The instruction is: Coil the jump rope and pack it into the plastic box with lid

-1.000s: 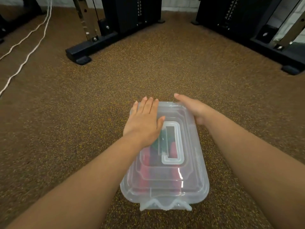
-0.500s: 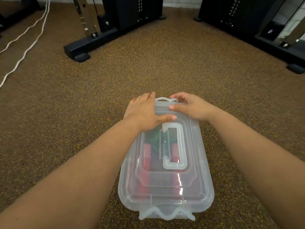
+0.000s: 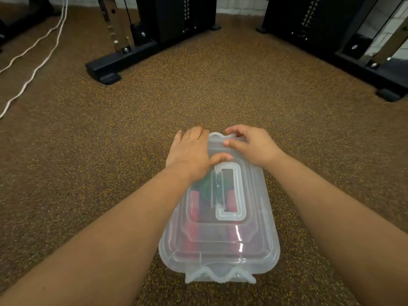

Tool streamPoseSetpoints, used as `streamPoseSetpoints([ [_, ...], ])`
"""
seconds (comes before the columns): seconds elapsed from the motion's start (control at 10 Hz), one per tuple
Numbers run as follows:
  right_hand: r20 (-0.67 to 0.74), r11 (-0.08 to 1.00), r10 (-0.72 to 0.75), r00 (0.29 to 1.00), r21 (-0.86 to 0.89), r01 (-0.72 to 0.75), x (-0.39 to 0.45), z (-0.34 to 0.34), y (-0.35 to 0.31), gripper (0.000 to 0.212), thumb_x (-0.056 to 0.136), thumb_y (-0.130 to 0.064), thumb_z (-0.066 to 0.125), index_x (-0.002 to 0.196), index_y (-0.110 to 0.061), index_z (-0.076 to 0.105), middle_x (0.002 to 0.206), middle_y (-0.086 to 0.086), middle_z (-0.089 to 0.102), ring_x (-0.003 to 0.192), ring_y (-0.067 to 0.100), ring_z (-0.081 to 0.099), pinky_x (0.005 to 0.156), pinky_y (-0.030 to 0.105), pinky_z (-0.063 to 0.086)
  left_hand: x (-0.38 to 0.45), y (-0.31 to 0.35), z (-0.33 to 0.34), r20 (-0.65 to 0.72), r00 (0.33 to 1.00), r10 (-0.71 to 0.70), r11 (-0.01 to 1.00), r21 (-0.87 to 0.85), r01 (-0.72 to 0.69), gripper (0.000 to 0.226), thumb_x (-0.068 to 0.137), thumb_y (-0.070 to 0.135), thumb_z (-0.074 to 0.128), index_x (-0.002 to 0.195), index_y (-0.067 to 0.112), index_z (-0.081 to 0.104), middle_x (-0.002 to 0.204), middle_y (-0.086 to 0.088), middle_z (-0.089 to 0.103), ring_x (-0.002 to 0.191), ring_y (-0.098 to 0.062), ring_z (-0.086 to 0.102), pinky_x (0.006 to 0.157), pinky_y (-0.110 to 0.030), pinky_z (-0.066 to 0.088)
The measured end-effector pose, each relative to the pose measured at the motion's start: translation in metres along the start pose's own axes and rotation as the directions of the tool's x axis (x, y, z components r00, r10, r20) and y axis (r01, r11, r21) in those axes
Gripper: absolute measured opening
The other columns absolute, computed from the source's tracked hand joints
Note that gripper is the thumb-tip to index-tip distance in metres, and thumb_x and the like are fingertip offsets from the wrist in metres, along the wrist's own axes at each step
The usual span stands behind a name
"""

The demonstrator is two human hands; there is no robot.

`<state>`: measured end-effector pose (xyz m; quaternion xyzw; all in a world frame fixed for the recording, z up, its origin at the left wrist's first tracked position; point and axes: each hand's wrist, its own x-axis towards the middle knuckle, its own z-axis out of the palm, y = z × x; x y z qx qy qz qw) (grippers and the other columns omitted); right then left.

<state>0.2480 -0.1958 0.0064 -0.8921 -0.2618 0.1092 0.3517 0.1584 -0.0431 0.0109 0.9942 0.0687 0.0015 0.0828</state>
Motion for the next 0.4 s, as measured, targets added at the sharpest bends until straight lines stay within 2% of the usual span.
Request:
streamPoseSetpoints([
  [0.1,-0.011,0.997,0.022,1.0,-0.073,-0.022,-0.007,0.003,-0.004,0.047,0.092,-0.035,0.057,0.136,-0.02,0.052,0.137,0.005,0.057,0.126,0.022,0.051,0.106,0.034,0.038,-0.007,0.002,0.003,0.036,0.999,-0.011,1.0,0.01,0.01,0.099,0.074,0.08,0.01,0.151,0.018,0.013,0.159,-0.003,0.015,0.148,-0.019,0.005,0.119,-0.047,0.002],
  [0.2,-0.012,0.988,0.006,1.0,-0.152,-0.008,-0.016,0.007,-0.005,0.048,0.097,-0.032,0.047,0.143,-0.017,0.042,0.148,0.01,0.045,0.137,0.025,0.04,0.113,0.041,0.031,-0.015,0.002,-0.001,0.077,0.997,0.004,1.0,-0.016,-0.003,0.081,0.088,0.068,0.022,0.152,0.02,0.005,0.161,-0.001,0.003,0.148,-0.018,-0.004,0.119,-0.046,-0.003],
  [0.3,0.028,0.965,0.018,0.999,-0.264,-0.01,-0.027,0.006,-0.014,0.053,0.098,-0.034,0.044,0.147,-0.015,0.033,0.156,0.014,0.03,0.145,0.027,0.025,0.117,0.043,0.021,-0.024,0.003,-0.009,0.106,0.994,0.002,0.998,-0.068,0.005,0.071,0.095,0.055,0.031,0.151,0.018,0.009,0.161,-0.003,0.005,0.148,-0.02,0.0,0.119,-0.045,0.0],
  [0.4,0.065,0.944,0.03,0.997,-0.33,-0.007,-0.032,0.004,-0.025,0.053,0.096,-0.035,0.046,0.144,-0.014,0.038,0.153,0.016,0.034,0.142,0.031,0.027,0.116,0.043,0.023,-0.027,0.001,-0.02,0.07,0.997,0.008,0.991,-0.132,0.001,0.057,0.095,0.039,0.043,0.145,0.013,0.033,0.154,-0.011,0.028,0.143,-0.025,0.024,0.117,-0.041,0.019],
])
